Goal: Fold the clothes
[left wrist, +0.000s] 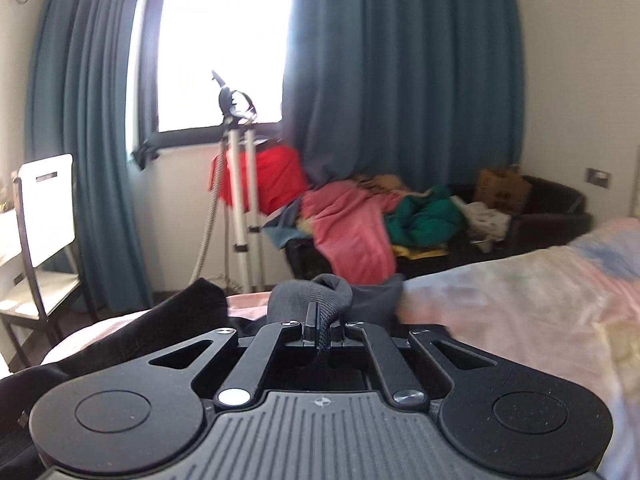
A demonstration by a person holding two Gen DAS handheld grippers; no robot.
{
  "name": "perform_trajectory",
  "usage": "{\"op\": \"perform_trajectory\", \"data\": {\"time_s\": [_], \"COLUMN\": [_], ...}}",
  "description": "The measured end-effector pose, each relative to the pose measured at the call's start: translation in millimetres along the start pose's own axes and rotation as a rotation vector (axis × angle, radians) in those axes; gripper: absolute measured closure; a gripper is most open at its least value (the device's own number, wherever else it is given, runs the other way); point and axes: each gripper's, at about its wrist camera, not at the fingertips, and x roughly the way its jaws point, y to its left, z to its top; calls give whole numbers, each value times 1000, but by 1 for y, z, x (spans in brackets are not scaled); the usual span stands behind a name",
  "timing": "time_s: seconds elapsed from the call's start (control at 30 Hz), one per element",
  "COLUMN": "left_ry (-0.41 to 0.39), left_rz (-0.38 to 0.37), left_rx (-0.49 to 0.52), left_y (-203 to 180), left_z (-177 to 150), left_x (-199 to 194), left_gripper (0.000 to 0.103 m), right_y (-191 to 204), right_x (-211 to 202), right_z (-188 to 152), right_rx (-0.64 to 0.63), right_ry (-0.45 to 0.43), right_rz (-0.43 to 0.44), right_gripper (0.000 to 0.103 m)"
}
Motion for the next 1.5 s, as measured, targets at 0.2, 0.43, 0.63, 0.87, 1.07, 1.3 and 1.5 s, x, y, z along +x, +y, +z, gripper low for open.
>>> {"op": "perform_trajectory", "data": {"time_s": [0.2,0.43,0.63,0.87,1.07,1.3,1.5], "left_ry": [-28,93,137,163,163,176,180], "left_rz": [-125,-119,-104,-93,-99,-104,-113], "left_rx": [68,25,-54,-86,-91,-147,-208], "left_y": [-47,-65,-56,-48,-46,-39,-30], "left_z": [-58,-161,-188,-187,-187,-186,-185], "left_x": [-115,-172,-167,-165,-159,-151,-143], "left_gripper": [101,101,99,96,96,96,96], "right_y": [0,0,11,23,27,34,59], "right_x": [-34,-55,-54,-54,-51,-42,-9], "right_z": [9,12,5,-3,-8,2,38], "right_rx": [-6,7,-55,-123,-135,-125,-167], "right_ry": [-72,-85,-60,-58,-37,-2,44], "right_rz": [4,37,43,69,79,78,82], "right_gripper": [35,35,35,36,39,42,42]}}
